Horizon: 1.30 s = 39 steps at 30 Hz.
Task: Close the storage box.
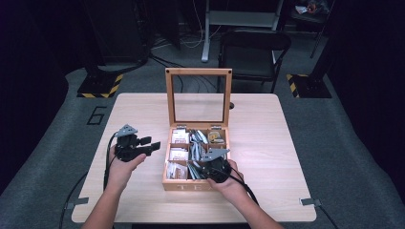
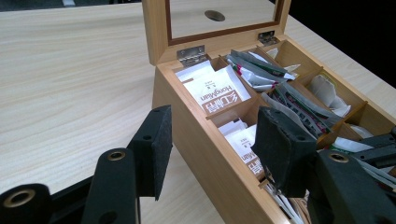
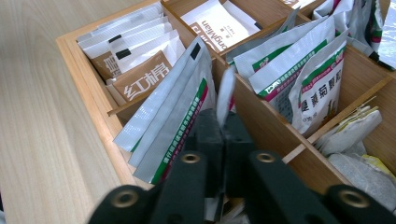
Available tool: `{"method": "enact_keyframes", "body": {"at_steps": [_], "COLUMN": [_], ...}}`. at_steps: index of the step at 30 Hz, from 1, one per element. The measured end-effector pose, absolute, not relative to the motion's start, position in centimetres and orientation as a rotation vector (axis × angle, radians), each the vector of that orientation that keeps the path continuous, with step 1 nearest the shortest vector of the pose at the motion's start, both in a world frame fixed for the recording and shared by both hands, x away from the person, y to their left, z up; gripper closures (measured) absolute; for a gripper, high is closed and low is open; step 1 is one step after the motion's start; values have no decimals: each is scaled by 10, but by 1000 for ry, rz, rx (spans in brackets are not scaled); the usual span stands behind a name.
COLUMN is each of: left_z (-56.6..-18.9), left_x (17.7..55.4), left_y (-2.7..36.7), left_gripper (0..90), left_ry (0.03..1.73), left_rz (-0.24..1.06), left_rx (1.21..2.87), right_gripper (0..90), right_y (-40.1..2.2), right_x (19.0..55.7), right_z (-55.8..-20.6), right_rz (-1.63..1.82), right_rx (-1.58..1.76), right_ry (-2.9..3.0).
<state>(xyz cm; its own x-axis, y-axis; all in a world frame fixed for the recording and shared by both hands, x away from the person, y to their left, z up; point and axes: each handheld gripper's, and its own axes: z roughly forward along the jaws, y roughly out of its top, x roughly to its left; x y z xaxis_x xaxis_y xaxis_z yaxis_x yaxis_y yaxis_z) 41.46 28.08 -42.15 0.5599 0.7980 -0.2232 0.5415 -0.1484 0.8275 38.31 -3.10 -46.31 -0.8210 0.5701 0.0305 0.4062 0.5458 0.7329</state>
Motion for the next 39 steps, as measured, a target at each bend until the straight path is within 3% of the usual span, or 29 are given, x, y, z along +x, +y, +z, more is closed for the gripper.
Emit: {"method": "enact_keyframes", "body": {"at_steps": [16, 39], "left_z": [-424, -424], "left_x": [415, 415], "left_y": [281, 280], "left_gripper": [465, 465], "left_ry": [1105, 1108], "left_rz": [331, 331], "left_rx": [1826, 1826], "right_gripper": [896, 896], "right_y": [-34, -74], "right_x": [382, 380], "right_z": [-449, -393], "right_rz": [1184, 1316], "right_rx": [819, 837], "right_ry": [2582, 2413]}}
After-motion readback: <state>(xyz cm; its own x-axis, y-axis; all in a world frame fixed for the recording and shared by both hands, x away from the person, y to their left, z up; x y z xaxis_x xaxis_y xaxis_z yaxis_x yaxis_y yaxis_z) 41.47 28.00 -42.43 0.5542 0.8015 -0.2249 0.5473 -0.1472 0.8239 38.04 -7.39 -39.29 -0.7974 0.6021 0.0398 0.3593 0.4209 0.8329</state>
